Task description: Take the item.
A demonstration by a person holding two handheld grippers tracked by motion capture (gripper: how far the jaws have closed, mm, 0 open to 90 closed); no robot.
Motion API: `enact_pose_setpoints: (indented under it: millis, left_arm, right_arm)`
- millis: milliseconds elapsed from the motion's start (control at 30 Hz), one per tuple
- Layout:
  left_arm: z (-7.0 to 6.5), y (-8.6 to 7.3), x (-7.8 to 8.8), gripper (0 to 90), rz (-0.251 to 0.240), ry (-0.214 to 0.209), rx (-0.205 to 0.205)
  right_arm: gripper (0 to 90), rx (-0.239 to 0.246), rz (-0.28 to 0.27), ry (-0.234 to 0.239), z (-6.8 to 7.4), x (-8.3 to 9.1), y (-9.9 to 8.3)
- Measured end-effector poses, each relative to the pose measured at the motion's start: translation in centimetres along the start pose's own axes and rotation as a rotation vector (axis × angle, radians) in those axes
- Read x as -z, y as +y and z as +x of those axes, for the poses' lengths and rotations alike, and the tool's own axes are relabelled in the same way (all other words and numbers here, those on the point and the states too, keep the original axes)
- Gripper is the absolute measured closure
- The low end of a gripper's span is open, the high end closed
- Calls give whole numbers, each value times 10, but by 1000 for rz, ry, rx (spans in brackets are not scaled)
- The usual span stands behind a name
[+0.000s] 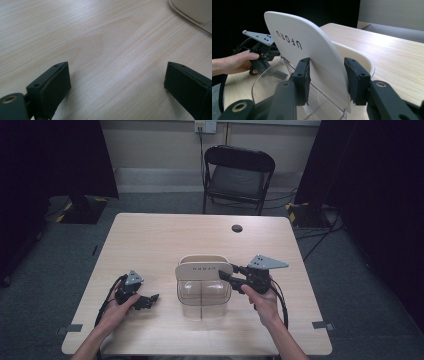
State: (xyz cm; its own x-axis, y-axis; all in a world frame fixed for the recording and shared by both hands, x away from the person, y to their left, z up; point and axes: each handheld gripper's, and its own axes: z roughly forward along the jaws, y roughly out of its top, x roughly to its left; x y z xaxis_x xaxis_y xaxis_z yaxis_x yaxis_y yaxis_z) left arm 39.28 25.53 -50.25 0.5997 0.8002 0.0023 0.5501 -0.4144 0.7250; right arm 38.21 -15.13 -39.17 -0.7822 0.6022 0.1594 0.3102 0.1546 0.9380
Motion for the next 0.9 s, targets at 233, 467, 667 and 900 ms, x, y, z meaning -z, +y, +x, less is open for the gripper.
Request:
enact_pose_setpoints:
  millis: [233, 467, 667, 900]
  left_arm:
    - [0, 0, 0, 61, 0, 0, 1]
    - [0, 0, 0, 61, 0, 0, 0]
    - [0, 0, 0, 61, 0, 0, 0]
    - [0, 0, 0, 61, -1, 0, 1]
  right_arm:
    - [585, -4, 2, 1, -1, 0, 0]
    - [588, -2, 3, 0, -1, 0, 0]
    - [589, 0, 4, 0, -1, 0, 0]
    - [589, -3, 5, -1, -2, -1, -1]
